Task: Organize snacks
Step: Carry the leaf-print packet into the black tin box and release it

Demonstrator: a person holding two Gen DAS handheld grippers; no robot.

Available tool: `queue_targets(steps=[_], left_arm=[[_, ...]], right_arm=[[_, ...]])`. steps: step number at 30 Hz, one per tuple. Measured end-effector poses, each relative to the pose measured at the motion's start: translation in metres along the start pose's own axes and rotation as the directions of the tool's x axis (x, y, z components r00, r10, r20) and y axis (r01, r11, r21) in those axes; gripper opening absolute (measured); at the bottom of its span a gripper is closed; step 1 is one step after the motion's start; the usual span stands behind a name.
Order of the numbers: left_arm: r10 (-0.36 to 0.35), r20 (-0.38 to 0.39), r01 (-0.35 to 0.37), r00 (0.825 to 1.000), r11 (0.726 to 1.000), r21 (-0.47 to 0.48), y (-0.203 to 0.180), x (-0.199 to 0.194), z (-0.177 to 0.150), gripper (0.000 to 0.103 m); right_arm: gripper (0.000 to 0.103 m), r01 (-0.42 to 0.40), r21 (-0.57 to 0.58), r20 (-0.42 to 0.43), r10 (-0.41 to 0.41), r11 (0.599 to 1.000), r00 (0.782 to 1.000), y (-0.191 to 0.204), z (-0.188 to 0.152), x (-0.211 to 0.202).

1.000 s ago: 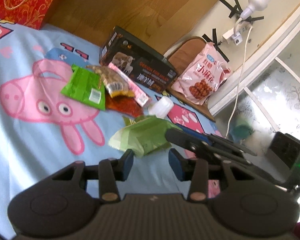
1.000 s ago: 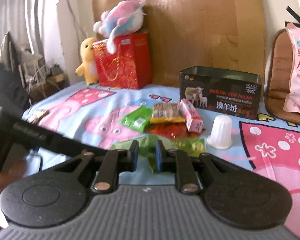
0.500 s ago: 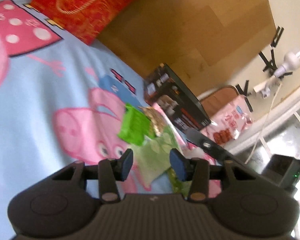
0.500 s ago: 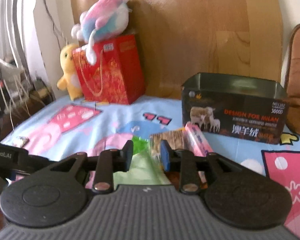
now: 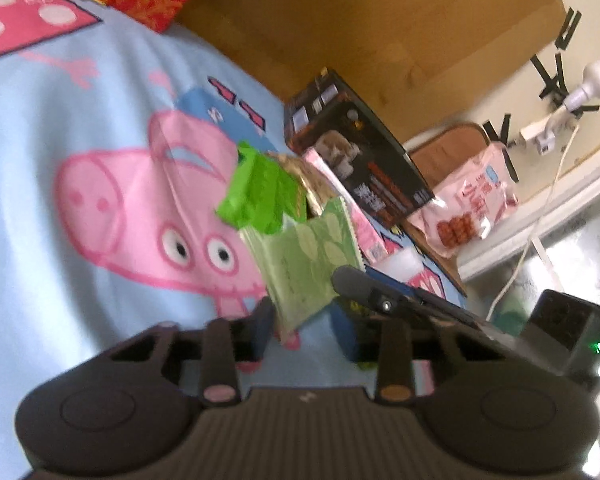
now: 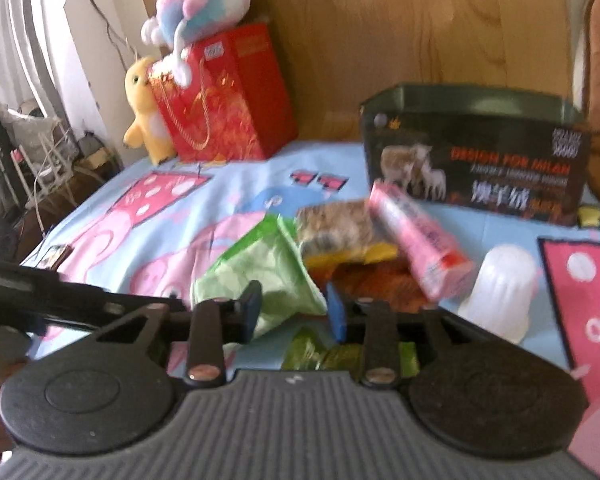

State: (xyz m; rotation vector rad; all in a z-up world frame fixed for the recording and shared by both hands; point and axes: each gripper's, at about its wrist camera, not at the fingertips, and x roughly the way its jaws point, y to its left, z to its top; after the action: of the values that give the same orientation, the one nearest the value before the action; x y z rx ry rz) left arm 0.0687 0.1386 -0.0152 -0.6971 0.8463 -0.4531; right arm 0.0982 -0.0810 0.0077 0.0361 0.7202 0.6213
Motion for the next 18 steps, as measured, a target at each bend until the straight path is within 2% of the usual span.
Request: queue_targets(steps=[5, 9, 14, 18], left_arm=[[-0.001, -0.016, 0.002, 1.0, 0.998, 0.059, -0.019, -0.004, 0.001, 0.028], [0.001, -0.005, 0.0, 1.0, 0.985, 0.173, -0.053, -0.002, 0.016, 0.028], [0.006, 0.029, -0.014, 1.0, 0.957, 0.291, -0.096, 0.017, 0.061, 0.028], [0.033, 0.058, -0.051, 0.998, 0.94, 0.338, -0.12, 0.051, 0.108, 0.028]], right_arm=[[0.027, 0.009, -0.057, 0.018, -0.008, 0.998, 1.0, 0.01, -0.018, -0.025], [0.027, 0.049, -0.084, 0.094, -0.041, 0.995, 0.995, 0.01, -0.015, -0.046], [0.027, 0.104, -0.048, 0.198, -0.092, 0.993, 0.976, -0.01, 0.021, -0.053], [0.027, 0.144, -0.006, 0.232, -0.139, 0.99, 0.963, -0.039, 0.066, -0.038]])
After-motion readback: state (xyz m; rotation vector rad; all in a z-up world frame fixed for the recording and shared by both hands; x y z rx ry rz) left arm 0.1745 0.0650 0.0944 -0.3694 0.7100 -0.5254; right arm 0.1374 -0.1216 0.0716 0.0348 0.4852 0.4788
